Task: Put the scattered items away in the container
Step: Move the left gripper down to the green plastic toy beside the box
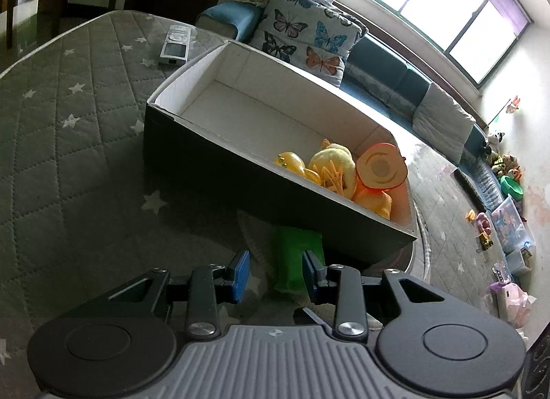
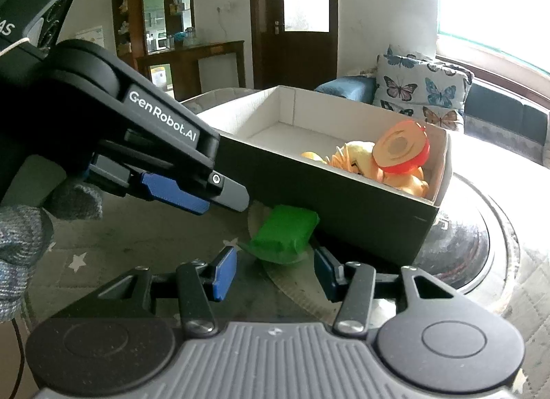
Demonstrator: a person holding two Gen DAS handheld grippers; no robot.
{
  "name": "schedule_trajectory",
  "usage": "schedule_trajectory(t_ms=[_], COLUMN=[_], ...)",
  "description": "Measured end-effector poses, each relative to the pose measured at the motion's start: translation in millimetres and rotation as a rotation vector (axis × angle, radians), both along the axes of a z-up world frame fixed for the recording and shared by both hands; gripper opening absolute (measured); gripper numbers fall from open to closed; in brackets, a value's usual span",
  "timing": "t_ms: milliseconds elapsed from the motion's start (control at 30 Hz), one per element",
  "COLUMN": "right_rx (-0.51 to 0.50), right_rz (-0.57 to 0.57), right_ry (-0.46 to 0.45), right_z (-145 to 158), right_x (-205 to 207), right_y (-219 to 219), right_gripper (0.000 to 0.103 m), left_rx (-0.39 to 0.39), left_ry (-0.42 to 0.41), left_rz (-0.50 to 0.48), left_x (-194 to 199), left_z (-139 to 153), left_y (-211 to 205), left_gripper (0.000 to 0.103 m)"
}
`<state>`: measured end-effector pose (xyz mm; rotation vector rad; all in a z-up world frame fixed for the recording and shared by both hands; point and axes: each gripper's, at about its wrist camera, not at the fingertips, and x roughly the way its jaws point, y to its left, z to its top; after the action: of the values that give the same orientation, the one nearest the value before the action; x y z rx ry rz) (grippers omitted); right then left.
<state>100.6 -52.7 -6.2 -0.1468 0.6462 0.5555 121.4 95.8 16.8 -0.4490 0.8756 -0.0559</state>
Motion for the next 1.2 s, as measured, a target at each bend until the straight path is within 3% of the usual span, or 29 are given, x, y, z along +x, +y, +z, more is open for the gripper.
schedule_trajectory(t_ms=[500,633,1200], right_rx=[0.006,0.008,0.022], right_rz=[-0.005,0.003,0.02], right_ry=[0.033,0.027,0.019], right_z=[-9.7,-10.8,-8.8], right_x=[21.7,21.9,16.1], right_y=[13.8,15.2,13.0], right_gripper=[0.049,0.045,0.034], left_rx=[-0.056,-0.067,-0.04], left_ry=[0.027,0.034,0.061], left_rz=[-0.01,-0.026,-0.059], left_x=[23.7,29.2,36.7], left_z=[-9.0,-11.9,-21.1], left_y=[-5.8,-8.5,-14.2], left_gripper=[0.036,0.036,0.035])
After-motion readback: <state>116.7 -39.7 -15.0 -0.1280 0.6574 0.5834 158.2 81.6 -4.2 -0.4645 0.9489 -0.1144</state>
